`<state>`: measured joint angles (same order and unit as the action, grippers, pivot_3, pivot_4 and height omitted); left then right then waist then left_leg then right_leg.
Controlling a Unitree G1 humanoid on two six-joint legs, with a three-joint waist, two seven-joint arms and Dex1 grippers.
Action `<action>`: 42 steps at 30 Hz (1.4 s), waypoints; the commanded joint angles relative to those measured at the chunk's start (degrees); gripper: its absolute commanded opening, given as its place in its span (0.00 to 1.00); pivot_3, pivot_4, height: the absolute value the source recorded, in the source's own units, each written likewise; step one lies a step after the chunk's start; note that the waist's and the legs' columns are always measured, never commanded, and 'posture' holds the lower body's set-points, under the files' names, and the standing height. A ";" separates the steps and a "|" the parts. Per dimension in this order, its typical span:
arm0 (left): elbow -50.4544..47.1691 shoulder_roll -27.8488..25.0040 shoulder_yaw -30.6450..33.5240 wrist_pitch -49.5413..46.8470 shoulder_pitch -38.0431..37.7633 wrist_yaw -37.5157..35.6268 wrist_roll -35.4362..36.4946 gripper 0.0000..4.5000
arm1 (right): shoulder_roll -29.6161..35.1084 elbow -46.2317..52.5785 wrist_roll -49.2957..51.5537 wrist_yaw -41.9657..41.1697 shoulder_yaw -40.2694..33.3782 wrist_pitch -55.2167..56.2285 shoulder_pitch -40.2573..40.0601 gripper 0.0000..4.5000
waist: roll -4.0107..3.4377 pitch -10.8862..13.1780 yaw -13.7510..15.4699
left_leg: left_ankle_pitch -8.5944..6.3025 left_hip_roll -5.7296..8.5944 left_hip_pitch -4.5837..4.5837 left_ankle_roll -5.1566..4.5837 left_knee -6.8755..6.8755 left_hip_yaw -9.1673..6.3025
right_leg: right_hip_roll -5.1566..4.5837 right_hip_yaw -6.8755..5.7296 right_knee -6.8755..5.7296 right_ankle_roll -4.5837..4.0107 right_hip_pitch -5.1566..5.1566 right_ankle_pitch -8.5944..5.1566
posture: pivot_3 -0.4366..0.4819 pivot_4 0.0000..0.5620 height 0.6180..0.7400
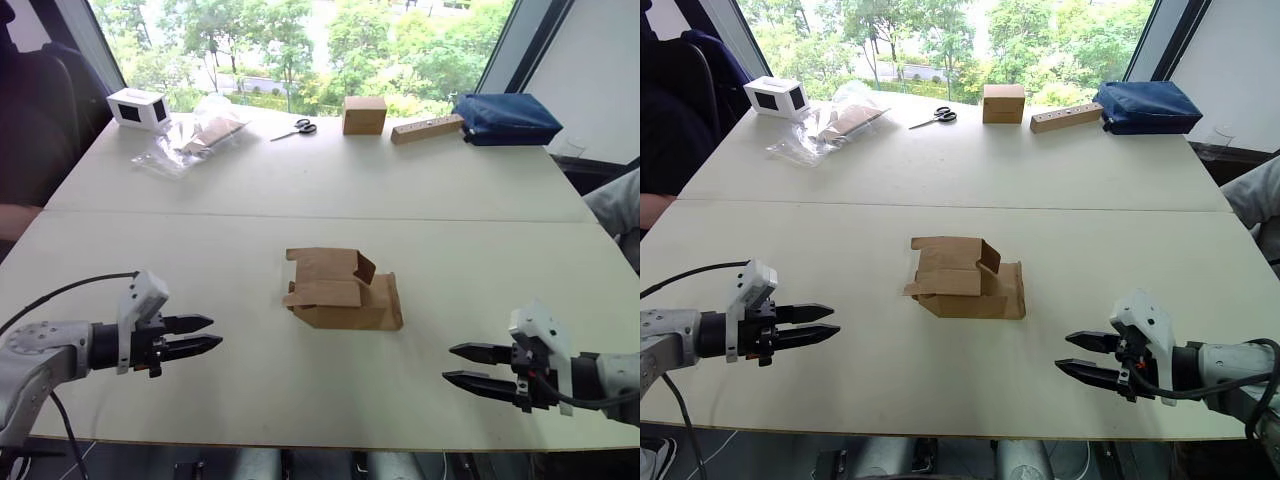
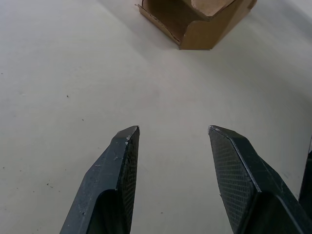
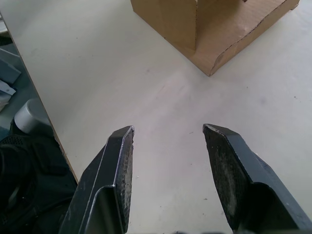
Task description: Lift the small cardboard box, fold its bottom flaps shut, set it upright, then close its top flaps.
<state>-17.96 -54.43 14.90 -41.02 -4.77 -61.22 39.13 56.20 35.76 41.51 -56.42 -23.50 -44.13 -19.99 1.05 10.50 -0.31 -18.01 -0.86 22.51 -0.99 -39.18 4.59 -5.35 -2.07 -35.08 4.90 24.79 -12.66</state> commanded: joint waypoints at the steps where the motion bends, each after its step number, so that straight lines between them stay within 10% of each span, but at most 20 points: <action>1: -0.11 -0.36 1.04 1.69 0.00 -0.36 -1.00 0.51 | -0.07 0.69 0.16 0.24 -0.10 0.34 0.97 0.52 | 0.00 0.00 0.00 | 0.00 0.00 0.00 0.00 0.00 0.00 | 0.00 0.00 0.00 0.00 0.00 0.00 | 0.48 0.27 1.00; 12: 1.20 -0.72 0.62 2.11 0.22 -0.23 -2.91 0.51 | 0.42 0.65 0.31 -0.09 0.30 -0.22 2.03 0.52 | 0.00 0.00 -0.02 | 0.00 0.00 -0.02 0.01 -0.01 0.00 | 0.02 0.00 -0.01 0.00 -0.02 0.00 | 0.48 0.27 1.00; 19: 1.88 -0.47 -0.24 3.31 1.81 -0.43 -4.23 0.99 | 0.88 0.03 0.09 0.37 0.37 -1.02 3.51 0.99 | 0.01 -0.01 0.00 | 0.01 0.00 -0.02 0.01 -0.02 0.00 | 0.02 0.00 -0.03 0.01 -0.04 0.00 | 0.48 0.27 1.00; 29: 5.56 -1.56 -1.35 0.26 10.67 -1.30 -2.75 0.99 | 0.52 1.22 0.51 2.26 -2.05 -2.21 4.35 0.99 | 0.03 -0.04 0.91 | 0.02 -0.01 -0.06 0.02 -0.03 0.01 | 0.09 0.00 -0.05 0.01 -0.06 0.01 | 0.48 0.27 1.00; 35: 14.08 2.62 -0.48 -23.02 26.22 -0.12 13.64 0.99 | -0.84 3.75 2.69 5.75 -3.02 -2.77 7.52 0.99 | 0.07 -0.06 1.10 | 0.06 0.00 -0.08 0.05 -0.12 -0.09 | 0.16 -0.01 -0.09 0.15 -0.19 0.08 | 0.48 0.27 1.00; 42: 29.92 10.93 -8.80 -36.63 40.49 1.49 13.75 0.99 | -0.71 11.86 5.24 12.22 -2.00 -4.83 12.35 0.99 | 0.13 -0.09 0.96 | 0.10 0.00 -0.15 0.10 -0.16 -0.13 | 0.30 0.00 -0.22 0.31 -0.22 0.14 | 0.48 0.27 1.00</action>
<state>7.68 -45.11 7.84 -74.45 32.59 -60.38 53.02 55.44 43.77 45.31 -46.63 -24.87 -48.57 -8.95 1.19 10.41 0.65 -17.90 -0.85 22.36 -0.86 -39.35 4.45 -5.03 -2.07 -35.34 5.21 24.57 -12.52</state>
